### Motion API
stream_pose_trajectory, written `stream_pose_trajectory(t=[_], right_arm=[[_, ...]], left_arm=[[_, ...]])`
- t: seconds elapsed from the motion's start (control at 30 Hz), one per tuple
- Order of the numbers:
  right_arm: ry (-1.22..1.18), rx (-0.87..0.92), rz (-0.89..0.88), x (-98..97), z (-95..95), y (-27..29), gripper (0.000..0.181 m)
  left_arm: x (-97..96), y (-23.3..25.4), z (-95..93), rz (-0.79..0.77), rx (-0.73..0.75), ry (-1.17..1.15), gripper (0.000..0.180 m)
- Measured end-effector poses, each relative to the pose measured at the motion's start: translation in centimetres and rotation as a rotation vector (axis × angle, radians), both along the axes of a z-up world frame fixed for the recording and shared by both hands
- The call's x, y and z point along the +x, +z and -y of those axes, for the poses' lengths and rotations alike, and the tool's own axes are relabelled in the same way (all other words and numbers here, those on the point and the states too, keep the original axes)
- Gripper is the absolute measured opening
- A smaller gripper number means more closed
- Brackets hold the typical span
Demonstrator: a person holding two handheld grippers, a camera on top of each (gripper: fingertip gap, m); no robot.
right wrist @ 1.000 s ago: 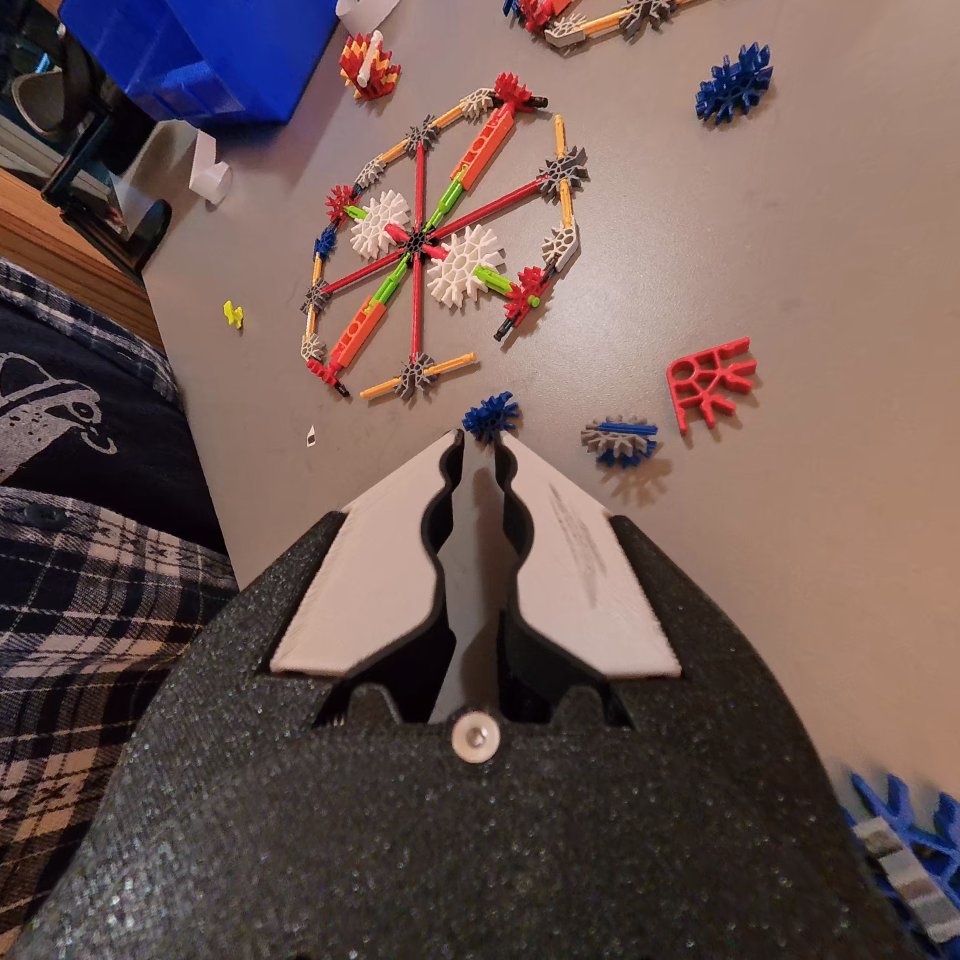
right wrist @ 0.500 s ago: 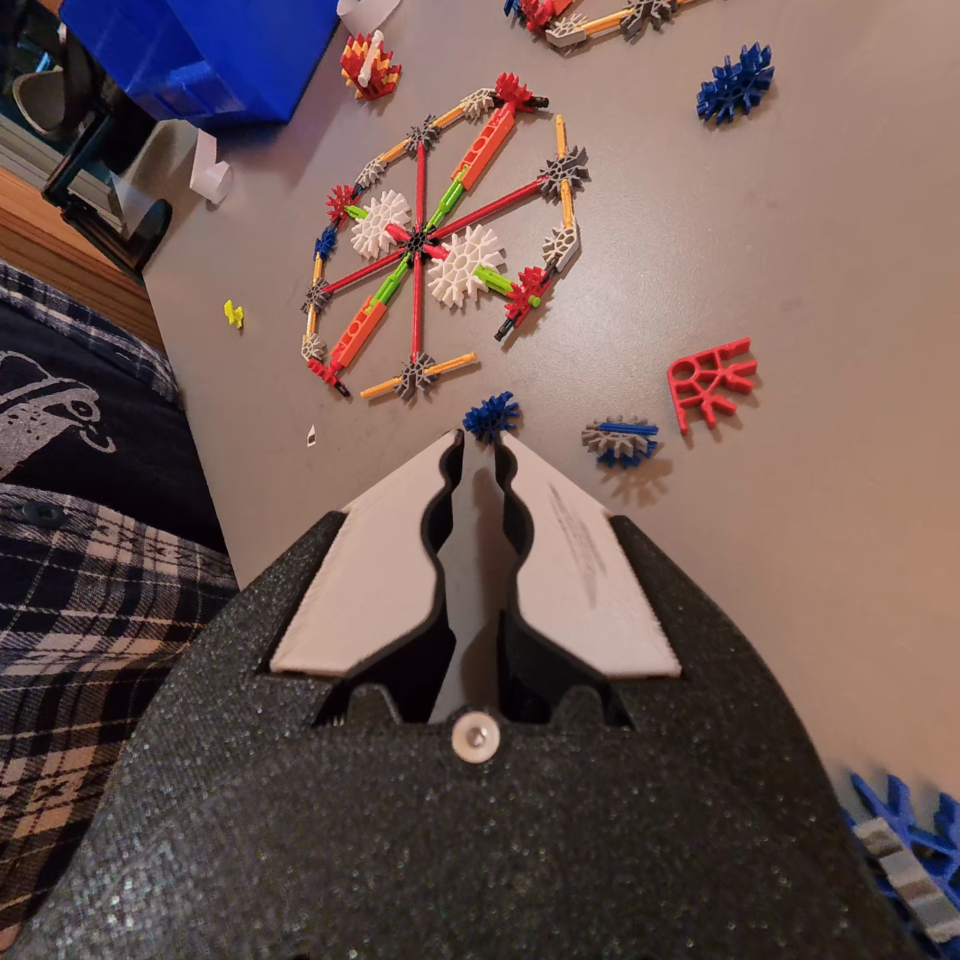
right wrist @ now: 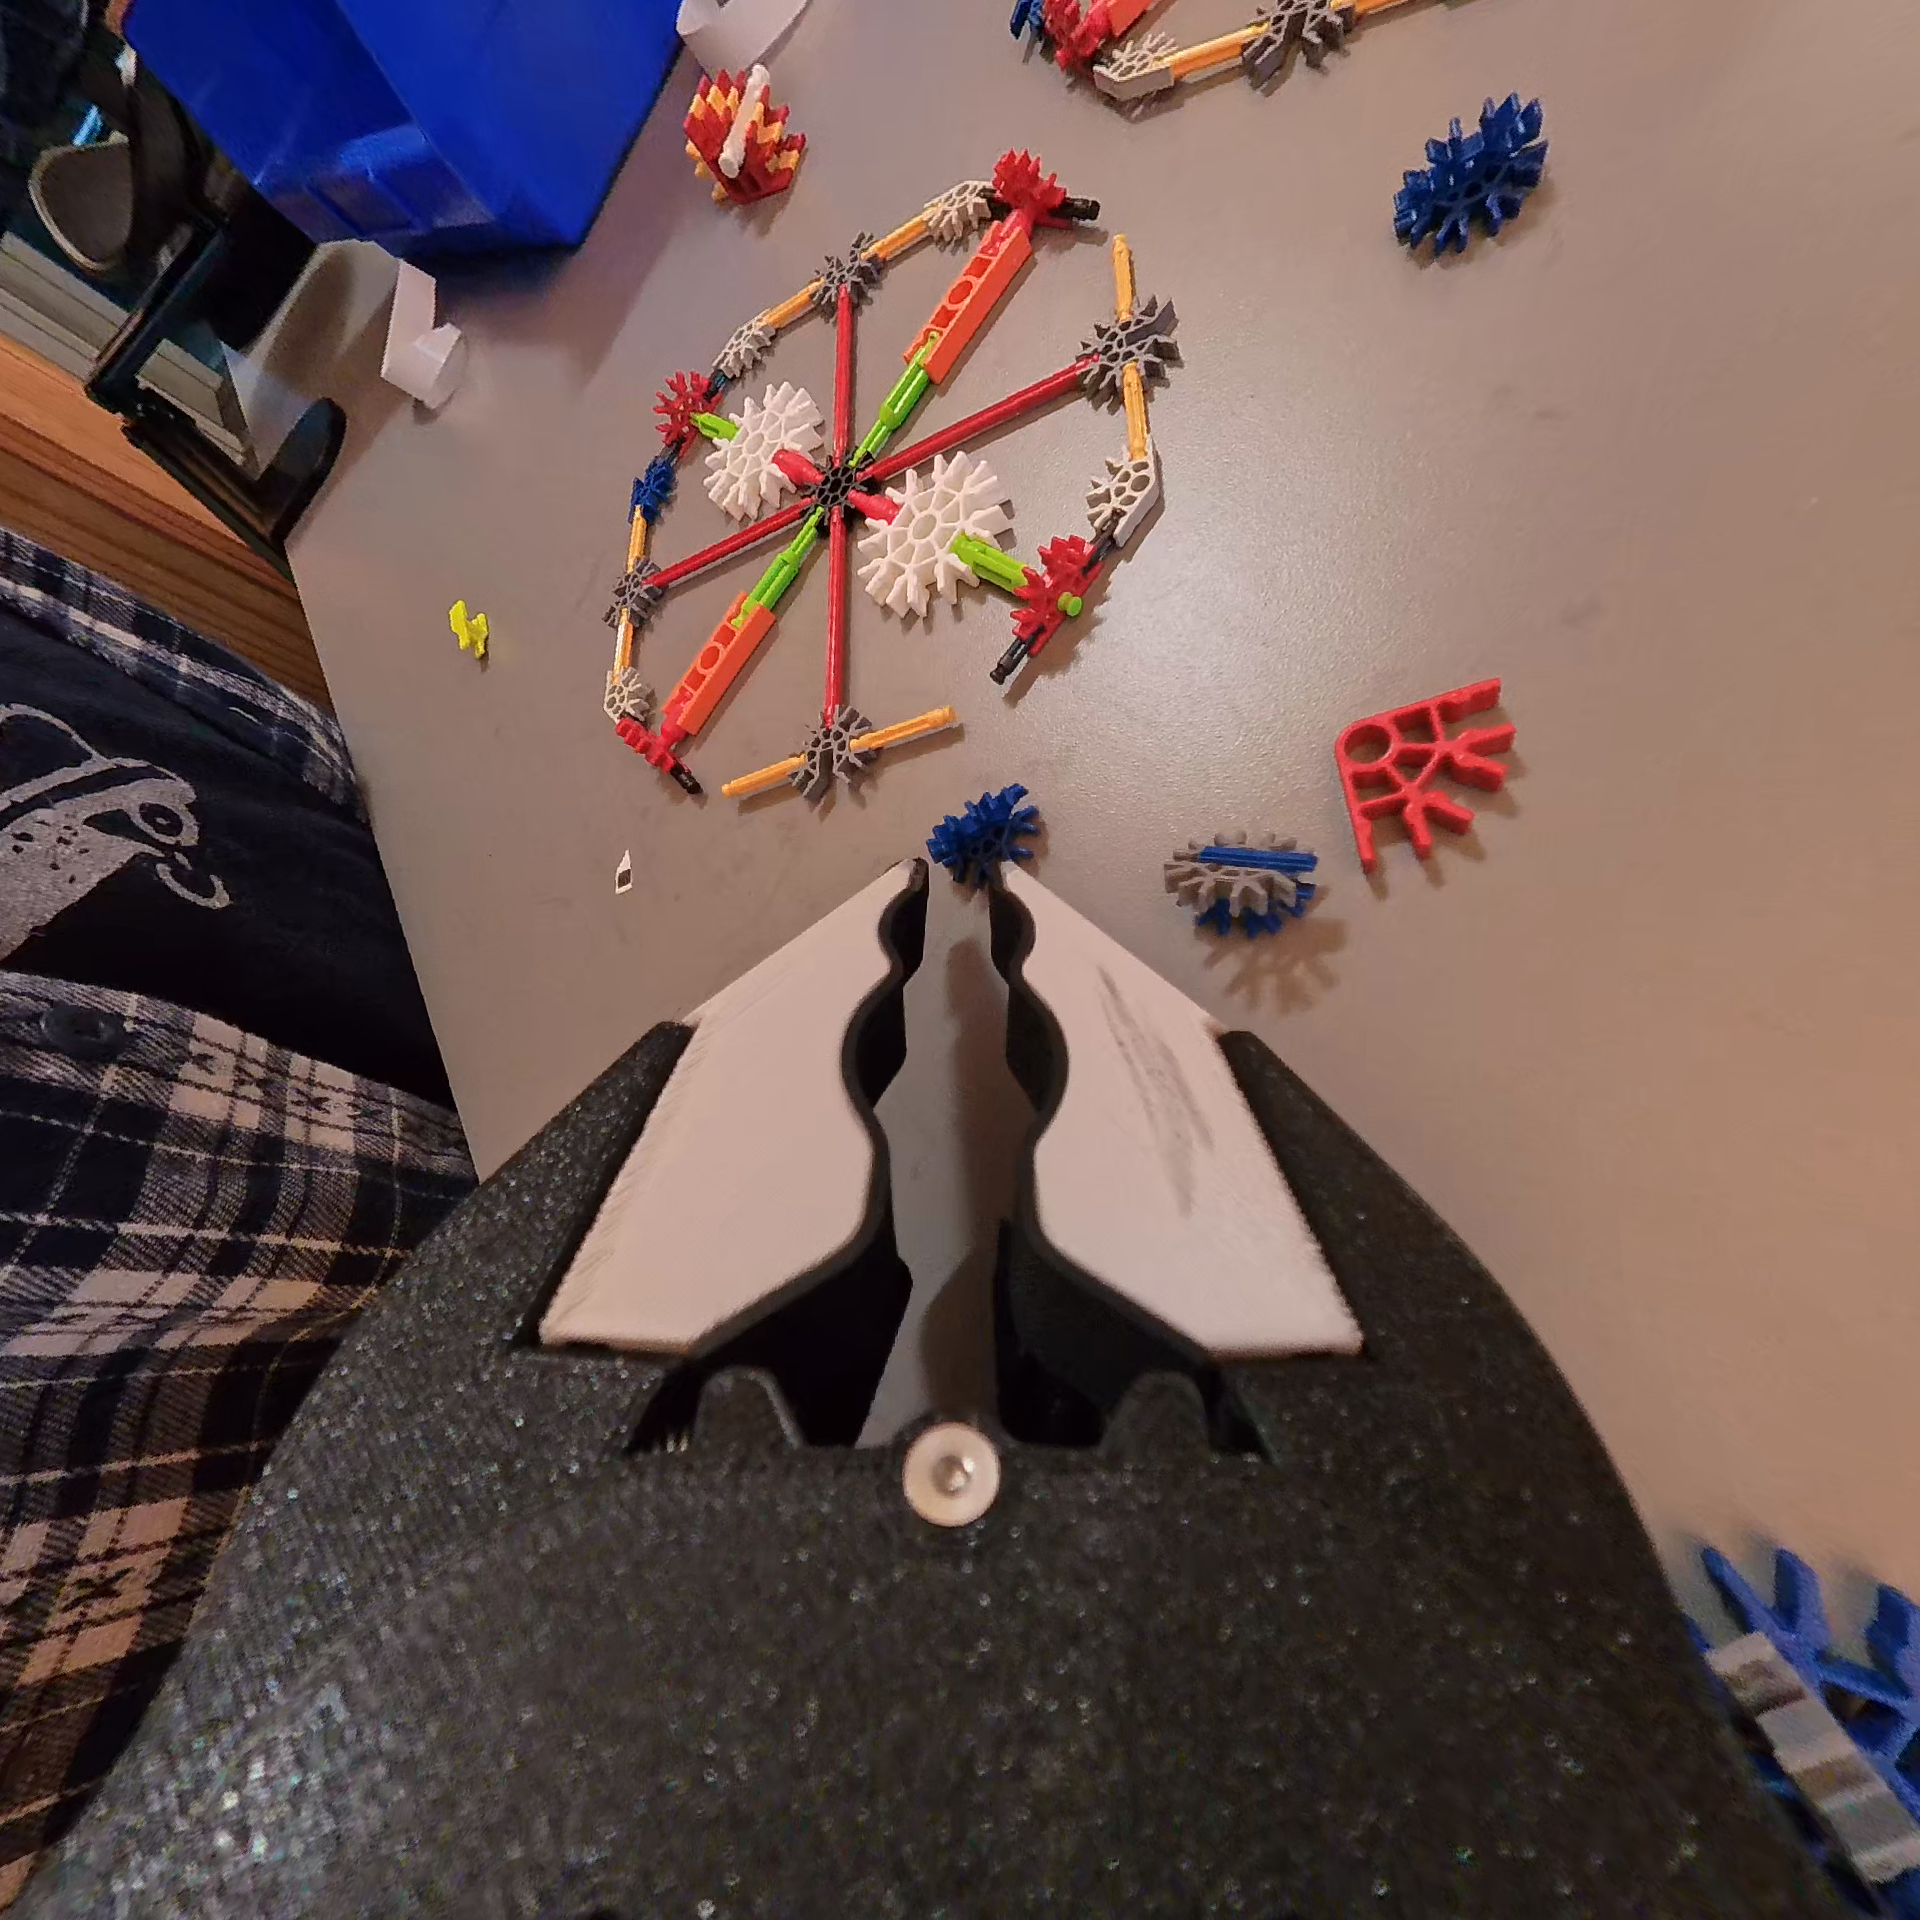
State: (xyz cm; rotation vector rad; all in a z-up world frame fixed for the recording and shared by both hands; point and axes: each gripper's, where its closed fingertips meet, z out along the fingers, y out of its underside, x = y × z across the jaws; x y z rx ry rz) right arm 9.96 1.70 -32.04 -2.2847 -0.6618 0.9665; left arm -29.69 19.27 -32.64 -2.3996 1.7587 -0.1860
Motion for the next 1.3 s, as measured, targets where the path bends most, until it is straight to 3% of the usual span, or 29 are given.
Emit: stream_pose_trajectory(t=[0.5,1.3], right_arm=[[-0.001,-0.001,0.003,0.0,0.0,0.0,0.01],[0.0,-0.001,-0.003,0.0,0.0,0.0,0.01]], left_arm=[[-1.6,1.3,-2.7,0.004,0.098,0.089,0.005],[-3.0,3.2,-3.1,0.021,0.142,0.153,0.023]])
